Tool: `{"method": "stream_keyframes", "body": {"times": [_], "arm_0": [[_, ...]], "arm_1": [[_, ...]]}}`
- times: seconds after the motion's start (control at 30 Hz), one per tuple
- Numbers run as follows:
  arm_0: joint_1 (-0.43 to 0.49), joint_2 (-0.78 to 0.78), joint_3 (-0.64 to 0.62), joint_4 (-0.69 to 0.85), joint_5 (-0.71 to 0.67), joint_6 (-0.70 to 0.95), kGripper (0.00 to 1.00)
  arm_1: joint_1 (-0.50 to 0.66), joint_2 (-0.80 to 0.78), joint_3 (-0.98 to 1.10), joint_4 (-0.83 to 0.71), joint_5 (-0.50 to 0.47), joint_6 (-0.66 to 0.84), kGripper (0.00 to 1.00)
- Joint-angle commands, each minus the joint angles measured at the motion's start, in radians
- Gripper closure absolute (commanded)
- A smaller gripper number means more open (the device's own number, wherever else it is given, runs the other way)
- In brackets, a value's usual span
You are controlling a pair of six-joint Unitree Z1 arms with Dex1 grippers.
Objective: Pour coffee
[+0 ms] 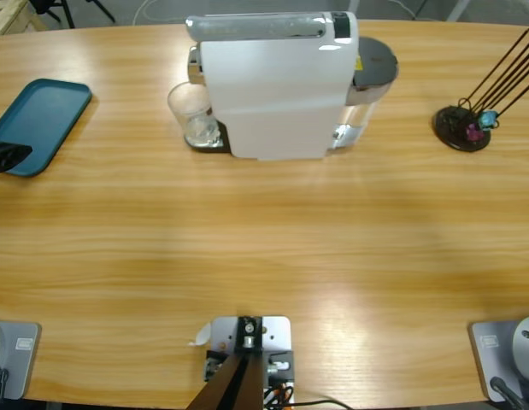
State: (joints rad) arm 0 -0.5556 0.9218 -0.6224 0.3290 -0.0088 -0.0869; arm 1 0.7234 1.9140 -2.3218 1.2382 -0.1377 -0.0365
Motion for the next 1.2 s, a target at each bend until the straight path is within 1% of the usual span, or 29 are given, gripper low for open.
{"method": "stream_keyframes", "body": {"times": [0.03,0.1,0.17,0.2,0.23,0.27,0.37,0.5,0.83,1.2], "arm_0": [[0.008,-0.031,0.036,-0.01,0.001,-0.011,0.0],[0.008,-0.033,0.036,-0.01,0.001,-0.011,0.0],[0.008,-0.035,0.036,-0.01,0.001,-0.011,0.0],[0.008,-0.036,0.036,-0.01,0.001,-0.011,0.0],[0.008,-0.037,0.036,-0.01,0.001,-0.011,0.0],[0.008,-0.039,0.037,-0.01,0.001,-0.011,0.0],[0.008,-0.038,0.038,-0.01,0.0,-0.011,0.0],[0.008,-0.036,0.038,-0.01,0.0,-0.011,0.0],[0.008,-0.024,0.036,-0.01,0.0,-0.011,0.0],[0.008,-0.024,0.036,-0.01,0.0,-0.011,0.0]], "arm_1": [[0.008,0.045,-0.001,0.018,-0.003,-0.006,0.073],[0.008,0.047,0.003,0.021,-0.003,-0.006,0.079],[0.008,0.054,0.006,0.027,-0.015,-0.006,0.458],[0.008,0.059,0.007,0.033,-0.022,-0.009,0.671],[0.008,0.064,0.008,0.038,-0.021,-0.015,0.973],[0.006,0.069,0.007,0.045,-0.024,-0.02,1.0],[0.002,0.093,0.002,0.071,-0.06,-0.028,1.0],[0.001,0.142,-0.025,0.121,-0.059,-0.039,1.0],[-0.009,0.149,-0.011,0.127,-0.071,-0.036,1.0],[-0.012,0.153,0.022,0.124,-0.047,0.009,1.0]]}}
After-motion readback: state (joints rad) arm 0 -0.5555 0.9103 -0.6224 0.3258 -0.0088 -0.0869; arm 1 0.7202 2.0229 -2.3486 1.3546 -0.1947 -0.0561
